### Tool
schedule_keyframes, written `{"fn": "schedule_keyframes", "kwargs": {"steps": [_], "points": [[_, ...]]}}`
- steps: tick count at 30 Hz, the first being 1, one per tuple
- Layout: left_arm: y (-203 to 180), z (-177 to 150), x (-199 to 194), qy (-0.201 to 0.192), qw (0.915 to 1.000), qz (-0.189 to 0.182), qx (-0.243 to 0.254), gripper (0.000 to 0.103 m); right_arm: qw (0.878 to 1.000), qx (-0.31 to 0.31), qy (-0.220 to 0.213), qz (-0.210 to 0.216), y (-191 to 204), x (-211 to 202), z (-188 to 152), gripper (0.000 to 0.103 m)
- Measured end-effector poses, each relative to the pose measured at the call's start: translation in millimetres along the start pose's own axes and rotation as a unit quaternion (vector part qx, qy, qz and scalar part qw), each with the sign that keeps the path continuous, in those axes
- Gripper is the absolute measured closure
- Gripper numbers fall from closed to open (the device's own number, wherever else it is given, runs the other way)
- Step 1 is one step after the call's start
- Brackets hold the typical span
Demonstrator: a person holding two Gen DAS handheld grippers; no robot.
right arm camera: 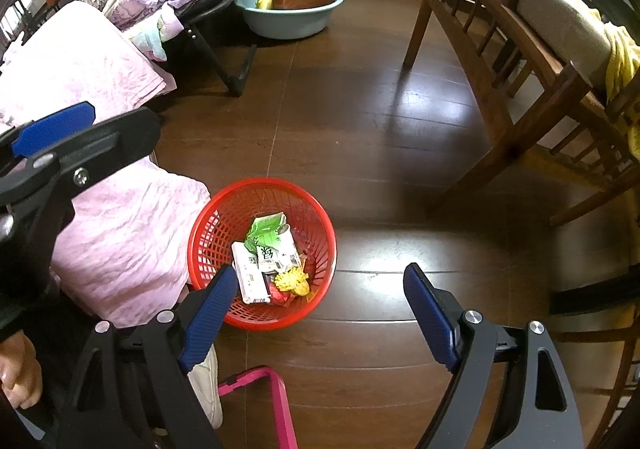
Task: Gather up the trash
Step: 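Move both open tools from the basket back over the bed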
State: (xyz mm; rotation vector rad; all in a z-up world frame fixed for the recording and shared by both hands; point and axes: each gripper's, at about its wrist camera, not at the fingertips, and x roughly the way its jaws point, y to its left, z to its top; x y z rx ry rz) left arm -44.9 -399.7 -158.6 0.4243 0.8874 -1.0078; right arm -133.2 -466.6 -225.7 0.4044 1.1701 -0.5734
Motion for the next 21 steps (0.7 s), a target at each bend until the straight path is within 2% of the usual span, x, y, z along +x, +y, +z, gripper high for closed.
{"fn": "schedule_keyframes", "kwargs": {"steps": [5,12,18,21], "points": [[1.7,-1.1,-11.1,-0.019,0.9998,-0.004,-0.004,0.028,1.000,0.004,-0.008,-0.004,0.0,-7.0,2.1,0.019],[14.4,-4.7,-62.0,-0.055,0.9980,-0.008,-0.030,0.028,1.000,0.021,-0.016,-0.004,-3.0,-14.6,6.5,0.019],[60.0,2.0,-118.2,-0.089,0.9938,0.032,-0.057,0.027,0.999,0.013,-0.035,-0.003,8.7,-26.9,17.1,0.019],[99.4,5.8,-145.1,-0.112,0.9879,0.059,-0.089,0.021,0.999,0.003,-0.052,0.003,21.9,-38.5,29.9,0.019]]}}
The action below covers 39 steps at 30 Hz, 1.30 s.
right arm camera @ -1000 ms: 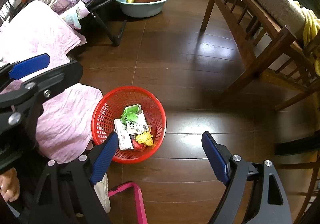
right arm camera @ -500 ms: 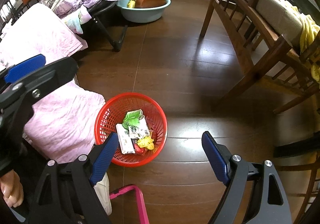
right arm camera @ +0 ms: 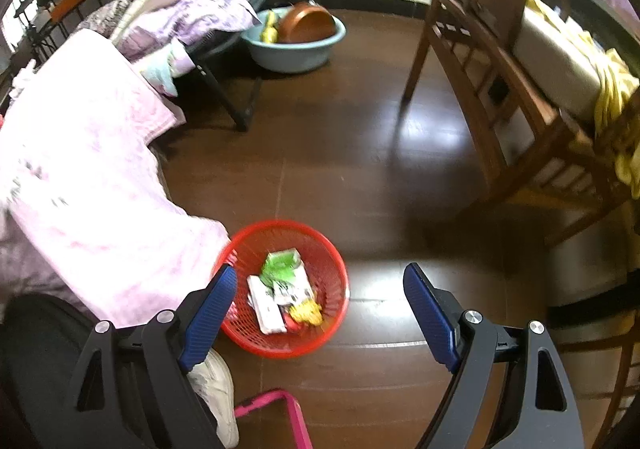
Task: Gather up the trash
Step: 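Move both open tools from the basket back over the bed, then grasp the red mesh bag with the left tool while the right tool grasps the clear plastic bag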
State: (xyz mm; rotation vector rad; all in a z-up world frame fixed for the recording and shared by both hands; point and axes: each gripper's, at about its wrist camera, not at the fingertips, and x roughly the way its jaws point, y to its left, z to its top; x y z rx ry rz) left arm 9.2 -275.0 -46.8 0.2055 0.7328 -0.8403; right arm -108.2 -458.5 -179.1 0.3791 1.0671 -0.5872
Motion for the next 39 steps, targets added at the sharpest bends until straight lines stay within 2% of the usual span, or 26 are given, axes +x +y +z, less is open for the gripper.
{"fn": "schedule_keyframes", "kwargs": {"steps": [4,7,10,12,16,19,21,22,23,24,25,27,30,35,39], "points": [[56.1,17.0,-18.5,-0.022,0.9979,0.060,-0.012,0.019,0.999,-0.006,-0.026,0.019,22.1,-14.3,21.6,0.019],[107.1,26.1,-22.6,-0.028,0.9907,0.132,-0.016,0.015,0.998,-0.017,-0.042,0.037,44.6,-22.8,35.8,0.019],[172.7,33.7,-19.5,-0.017,0.9823,0.177,-0.058,0.014,0.997,-0.033,-0.053,0.055,70.4,-29.1,49.4,0.019],[209.0,36.8,-14.6,-0.007,0.9773,0.193,-0.087,0.014,0.995,-0.046,-0.063,0.069,92.0,-33.0,59.7,0.019],[258.8,40.4,0.5,0.008,0.9724,0.195,-0.128,0.015,0.989,-0.071,-0.083,0.104,133.2,-45.8,83.3,0.019],[281.8,40.8,10.1,0.011,0.9745,0.171,-0.145,0.016,0.983,-0.087,-0.099,0.124,162.1,-56.2,99.7,0.019],[282.7,38.0,14.4,0.012,0.9766,0.156,-0.147,0.023,0.980,-0.099,-0.107,0.136,179.2,-61.4,107.7,0.018],[286.3,37.5,19.9,0.016,0.9780,0.145,-0.149,0.029,0.977,-0.110,-0.113,0.144,192.6,-63.6,113.7,0.017],[285.6,35.9,23.0,0.019,0.9787,0.138,-0.151,0.039,0.975,-0.115,-0.116,0.148,200.9,-64.4,116.3,0.016],[289.0,34.5,26.9,0.027,0.9793,0.126,-0.156,0.044,0.973,-0.122,-0.119,0.153,211.8,-65.0,120.4,0.016],[294.1,32.8,28.8,0.031,0.9797,0.104,-0.168,0.058,0.971,-0.132,-0.120,0.161,225.3,-64.8,124.9,0.016],[303.4,29.2,20.3,0.021,0.9785,0.093,-0.183,0.063,0.967,-0.142,-0.120,0.172,243.5,-65.9,130.0,0.016],[317.0,18.5,-4.8,0.017,0.9764,0.128,-0.173,0.064,0.960,-0.162,-0.123,0.191,272.8,-67.0,137.4,0.016],[347.5,-6.5,-45.9,0.016,0.9651,0.188,-0.181,0.064,0.950,-0.196,-0.127,0.209,322.3,-68.2,153.4,0.016],[371.5,-26.6,-61.7,0.024,0.9556,0.205,-0.210,0.064,0.945,-0.208,-0.124,0.221,363.5,-65.2,170.2,0.016]]}}
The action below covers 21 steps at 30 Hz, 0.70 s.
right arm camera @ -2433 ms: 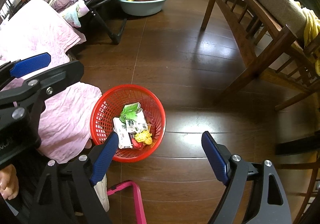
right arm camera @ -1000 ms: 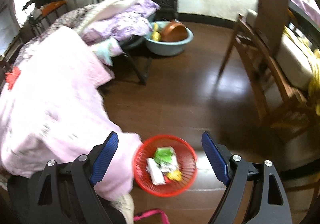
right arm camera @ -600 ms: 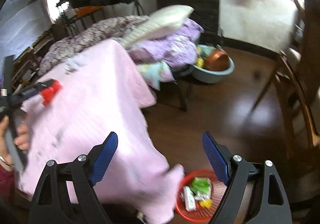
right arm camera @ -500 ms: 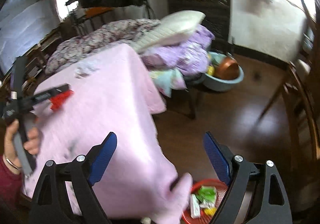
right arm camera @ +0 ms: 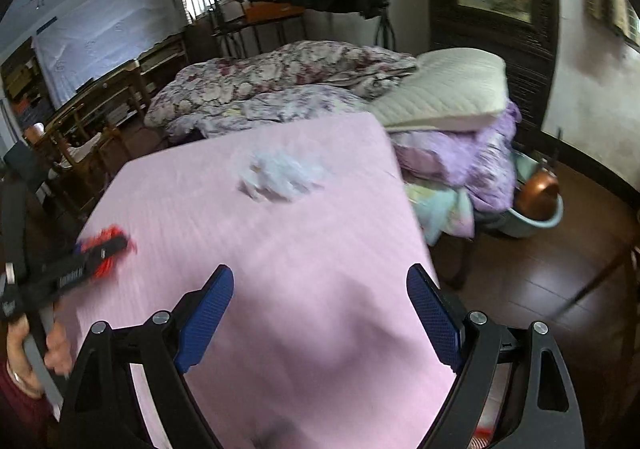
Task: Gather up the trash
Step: 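Grasp the red mesh bag with the left tool while the right tool grasps the clear plastic bag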
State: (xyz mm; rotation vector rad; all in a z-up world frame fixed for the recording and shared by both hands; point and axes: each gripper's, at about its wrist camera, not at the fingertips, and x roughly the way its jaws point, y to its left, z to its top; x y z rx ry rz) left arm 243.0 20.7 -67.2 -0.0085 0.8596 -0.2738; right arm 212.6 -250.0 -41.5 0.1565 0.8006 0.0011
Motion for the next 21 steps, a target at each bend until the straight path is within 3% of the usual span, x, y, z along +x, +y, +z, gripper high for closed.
{"fn": "schedule_keyframes", "kwargs": {"steps": [8,12,17,21], "points": [[15.5,2.3,2.9,0.007,0.9996,-0.005,-0.025,0.060,1.000,0.000,0.010,-0.005,24.5,37.9,19.0,0.016],[11.5,4.4,5.3,0.009,0.9996,-0.021,-0.018,0.046,1.000,-0.006,0.013,-0.013,29.0,60.0,33.5,0.016],[-0.7,4.7,10.0,0.019,0.9997,-0.013,0.010,0.029,1.000,0.014,0.017,-0.013,33.1,84.6,51.7,0.016],[-6.2,4.5,14.0,0.024,0.9995,0.000,0.022,0.025,0.999,0.035,0.026,-0.012,36.3,106.2,62.0,0.016]]}}
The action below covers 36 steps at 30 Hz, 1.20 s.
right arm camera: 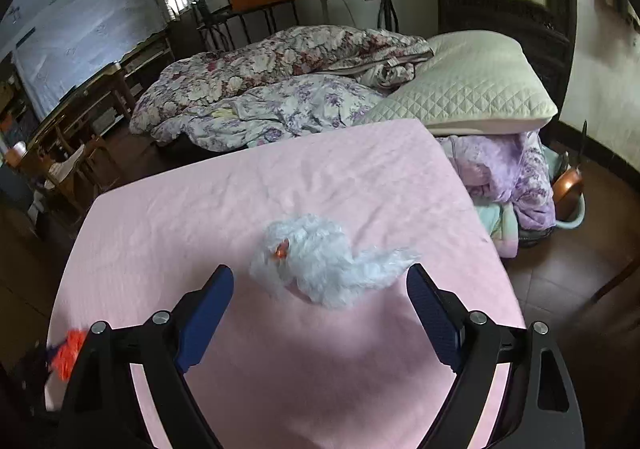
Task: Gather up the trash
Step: 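Grasp the red mesh bag with the left tool while the right tool grasps the clear plastic bag, then carry the red mesh bag and clear plastic bag toward the red basket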
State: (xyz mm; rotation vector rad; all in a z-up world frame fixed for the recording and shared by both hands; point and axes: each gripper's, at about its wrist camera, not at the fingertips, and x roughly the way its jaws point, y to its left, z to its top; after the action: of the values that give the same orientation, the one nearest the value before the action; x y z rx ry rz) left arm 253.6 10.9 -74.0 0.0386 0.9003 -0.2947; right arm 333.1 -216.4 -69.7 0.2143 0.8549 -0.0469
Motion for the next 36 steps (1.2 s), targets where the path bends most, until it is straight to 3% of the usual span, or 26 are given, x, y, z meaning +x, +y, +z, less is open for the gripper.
{"fn": "schedule_keyframes", "kwargs": {"steps": [7,10,14,15,18,23,26,36], "points": [[4.0,0.0,0.7,0.000,0.9999,0.009,-0.013,0.020,1.000,0.001,0.016,-0.021,1.3,25.9,6.2,0.019],[2.5,0.8,3.7,0.008,0.9995,0.028,-0.009,0.013,0.999,-0.002,0.013,-0.030,3.3,27.0,6.6,0.031],[6.2,1.2,4.5,0.008,0.9987,0.045,-0.020,0.015,0.999,-0.006,0.009,-0.046,4.9,27.6,6.9,0.069],[5.7,0.8,4.2,0.008,0.9985,0.050,-0.019,0.017,0.999,-0.003,0.008,-0.044,2.6,27.6,6.8,0.074],[4.5,-0.1,3.4,0.005,0.9979,0.062,-0.018,0.026,0.999,0.015,0.005,-0.032,-5.8,26.0,5.4,0.078],[15.5,-1.2,-4.2,-0.011,0.9974,0.053,-0.047,0.054,1.000,0.009,0.006,-0.022,-7.8,15.5,-6.8,0.079],[20.8,-2.1,-8.0,-0.017,0.9970,0.041,-0.064,0.064,1.000,0.006,0.006,-0.016,-10.2,5.5,-17.3,0.079],[32.6,-12.3,-24.1,-0.041,0.9937,0.009,-0.104,0.069,1.000,-0.021,0.001,-0.009,-12.2,-41.3,-67.7,0.078]]}}
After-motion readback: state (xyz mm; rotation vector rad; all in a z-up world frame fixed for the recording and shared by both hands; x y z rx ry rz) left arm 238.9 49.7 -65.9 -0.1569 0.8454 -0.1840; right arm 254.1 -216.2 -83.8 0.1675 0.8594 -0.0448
